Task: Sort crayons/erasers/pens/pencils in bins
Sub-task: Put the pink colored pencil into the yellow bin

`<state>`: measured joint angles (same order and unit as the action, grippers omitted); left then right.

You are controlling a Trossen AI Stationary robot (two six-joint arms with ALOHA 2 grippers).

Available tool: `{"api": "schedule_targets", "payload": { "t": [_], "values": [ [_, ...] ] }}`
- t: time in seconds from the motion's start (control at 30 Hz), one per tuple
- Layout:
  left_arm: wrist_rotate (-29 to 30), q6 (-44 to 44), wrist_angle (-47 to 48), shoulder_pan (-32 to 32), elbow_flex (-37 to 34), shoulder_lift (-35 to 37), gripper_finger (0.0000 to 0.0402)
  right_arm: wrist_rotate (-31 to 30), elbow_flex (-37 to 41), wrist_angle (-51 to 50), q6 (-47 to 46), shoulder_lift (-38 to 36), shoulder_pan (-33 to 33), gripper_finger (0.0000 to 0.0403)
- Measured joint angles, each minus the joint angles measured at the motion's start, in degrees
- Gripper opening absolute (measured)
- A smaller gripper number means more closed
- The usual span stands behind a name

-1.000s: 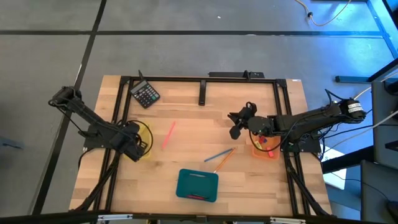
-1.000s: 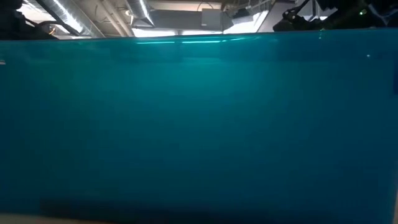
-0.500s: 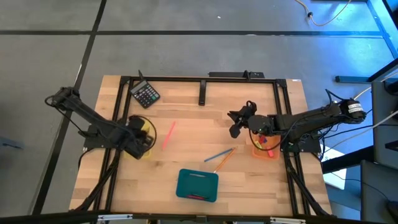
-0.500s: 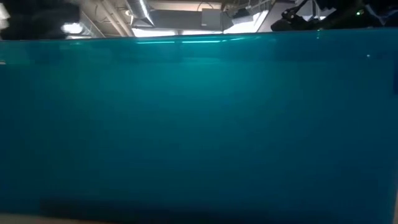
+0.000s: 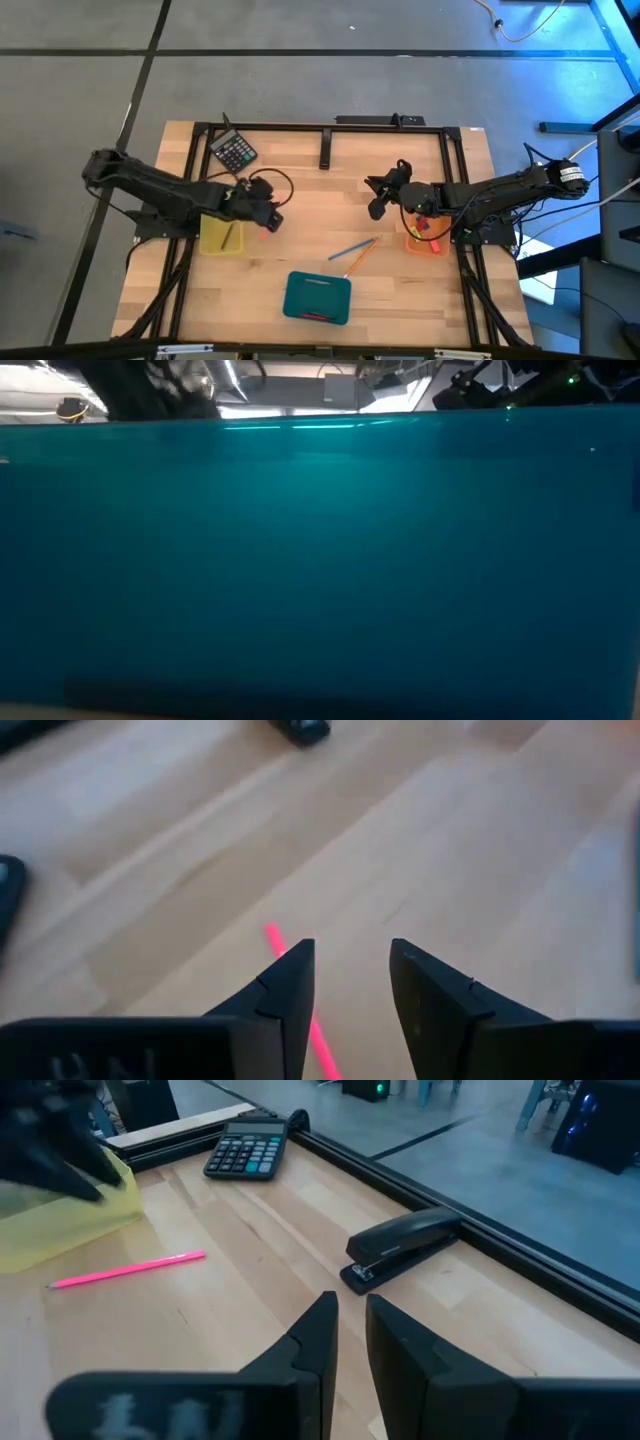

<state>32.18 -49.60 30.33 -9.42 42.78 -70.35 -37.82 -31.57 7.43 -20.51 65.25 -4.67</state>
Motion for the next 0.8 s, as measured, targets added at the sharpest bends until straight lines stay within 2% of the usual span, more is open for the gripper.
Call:
{"api": "schedule_targets", "payload": {
  "t": [0.2, 0.33, 0.5, 0.8],
  "values": [
    [-4.66, 0.87, -1.9, 4.64, -2.79, -8.2, 0.0124, 0.48, 0.0, 0.66, 0.0, 0.0, -0.04, 0.006],
    [-10.27, 3.84, -6.45, 6.02, -3.2, -13.45, 0.0124, 0.48, 0.0, 0.66, 0.08, 0.0, -0.04, 0.006],
    [-12.24, 4.55, -8.22, 6.67, -3.18, -18.56, 0.0124, 0.56, 0.0, 1.08, 0.22, 0.0, -0.04, 0.006],
    [-16.27, 3.65, -7.43, 9.54, -2.92, -20.28, 0.0117, 1.5, 0.0, 1.36, 0.45, 0.0, -0.04, 0.006]
  ]
}}
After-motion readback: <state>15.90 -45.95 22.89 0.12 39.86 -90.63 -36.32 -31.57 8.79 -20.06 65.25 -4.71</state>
